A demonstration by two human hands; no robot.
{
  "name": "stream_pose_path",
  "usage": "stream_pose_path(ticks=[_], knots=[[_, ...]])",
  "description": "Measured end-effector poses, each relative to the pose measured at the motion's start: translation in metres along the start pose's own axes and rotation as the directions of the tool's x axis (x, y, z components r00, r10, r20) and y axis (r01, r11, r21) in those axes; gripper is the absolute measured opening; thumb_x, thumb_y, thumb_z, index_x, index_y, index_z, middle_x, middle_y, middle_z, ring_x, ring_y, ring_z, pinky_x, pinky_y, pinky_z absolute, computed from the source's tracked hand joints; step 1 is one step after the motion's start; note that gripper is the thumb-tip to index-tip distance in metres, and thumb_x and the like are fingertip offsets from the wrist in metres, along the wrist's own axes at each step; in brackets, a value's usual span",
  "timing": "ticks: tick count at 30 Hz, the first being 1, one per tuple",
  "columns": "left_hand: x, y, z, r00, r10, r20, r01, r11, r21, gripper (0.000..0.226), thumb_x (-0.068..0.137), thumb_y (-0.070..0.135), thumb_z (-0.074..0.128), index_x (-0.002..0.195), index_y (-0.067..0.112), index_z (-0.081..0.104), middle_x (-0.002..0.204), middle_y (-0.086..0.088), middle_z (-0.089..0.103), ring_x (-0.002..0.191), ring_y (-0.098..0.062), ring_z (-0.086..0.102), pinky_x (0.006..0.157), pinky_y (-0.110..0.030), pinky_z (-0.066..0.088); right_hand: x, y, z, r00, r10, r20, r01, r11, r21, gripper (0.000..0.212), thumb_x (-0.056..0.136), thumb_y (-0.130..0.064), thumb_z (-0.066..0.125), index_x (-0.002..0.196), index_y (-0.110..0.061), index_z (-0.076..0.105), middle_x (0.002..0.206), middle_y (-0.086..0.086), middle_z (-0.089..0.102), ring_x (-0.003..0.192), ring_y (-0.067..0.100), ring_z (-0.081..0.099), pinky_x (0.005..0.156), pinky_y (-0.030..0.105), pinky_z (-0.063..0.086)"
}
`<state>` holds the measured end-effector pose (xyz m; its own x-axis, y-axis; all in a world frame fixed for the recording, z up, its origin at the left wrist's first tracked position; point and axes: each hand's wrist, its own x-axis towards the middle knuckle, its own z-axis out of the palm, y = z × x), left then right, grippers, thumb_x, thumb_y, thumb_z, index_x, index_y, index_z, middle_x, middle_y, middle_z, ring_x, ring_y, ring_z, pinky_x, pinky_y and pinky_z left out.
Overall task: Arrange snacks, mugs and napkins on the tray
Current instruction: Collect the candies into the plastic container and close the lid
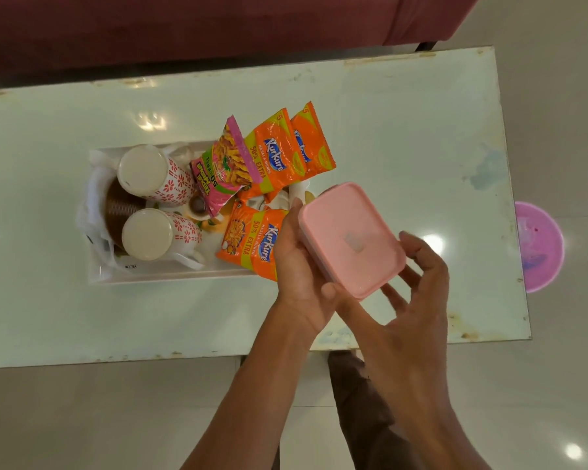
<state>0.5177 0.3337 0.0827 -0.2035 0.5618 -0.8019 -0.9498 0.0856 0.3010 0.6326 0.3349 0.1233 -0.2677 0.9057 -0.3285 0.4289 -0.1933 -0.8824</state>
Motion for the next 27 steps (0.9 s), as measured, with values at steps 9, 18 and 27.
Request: stream_pose_path(ticks=[9, 18, 27], knots=[[-0.008, 0.024, -0.007, 0.985, 0.103, 0.139, -0.138, 0.950, 0.279, 0.042, 0.092, 0.035, 0.047, 0.120, 0.011, 0.069, 0.109, -0.007, 0.071, 0.101, -0.025, 0.060, 0.075, -0.031, 0.049, 0.015, 0.004, -0.025, 0.979, 0.120, 0.168, -0.175, 0.912, 0.371, 0.052, 0.081, -0.036, 0.076, 0.129, -0.023, 0.061, 0.124, 0.000, 0.068, 0.115, 0.020, 0.064, 0.087, 0.034, 0.055], [-0.021, 0.043, -0.029, 0.963, 0.114, 0.244, -0.260, 0.631, 0.731, 0.037, 0.083, 0.046, 0.072, 0.110, 0.021, 0.076, 0.097, 0.004, 0.078, 0.089, -0.008, 0.074, 0.070, -0.030, 0.061, 0.033, 0.008, -0.035, 0.971, 0.121, 0.208, -0.186, 0.925, 0.331, 0.059, 0.085, -0.066, 0.056, 0.129, -0.027, 0.063, 0.122, -0.003, 0.068, 0.115, 0.018, 0.063, 0.090, 0.034, 0.055], [-0.019, 0.035, -0.027, 0.963, 0.234, 0.134, -0.263, 0.706, 0.658, 0.034, 0.076, 0.046, 0.079, 0.096, 0.019, 0.079, 0.080, 0.007, 0.077, 0.071, -0.002, 0.070, 0.058, -0.019, 0.053, 0.039, 0.000, -0.012, 0.997, 0.080, 0.009, -0.080, 0.975, 0.207, 0.041, 0.099, -0.051, 0.041, 0.093, -0.027, 0.074, 0.085, -0.003, 0.069, 0.080, 0.012, 0.064, 0.065, 0.030, 0.049]])
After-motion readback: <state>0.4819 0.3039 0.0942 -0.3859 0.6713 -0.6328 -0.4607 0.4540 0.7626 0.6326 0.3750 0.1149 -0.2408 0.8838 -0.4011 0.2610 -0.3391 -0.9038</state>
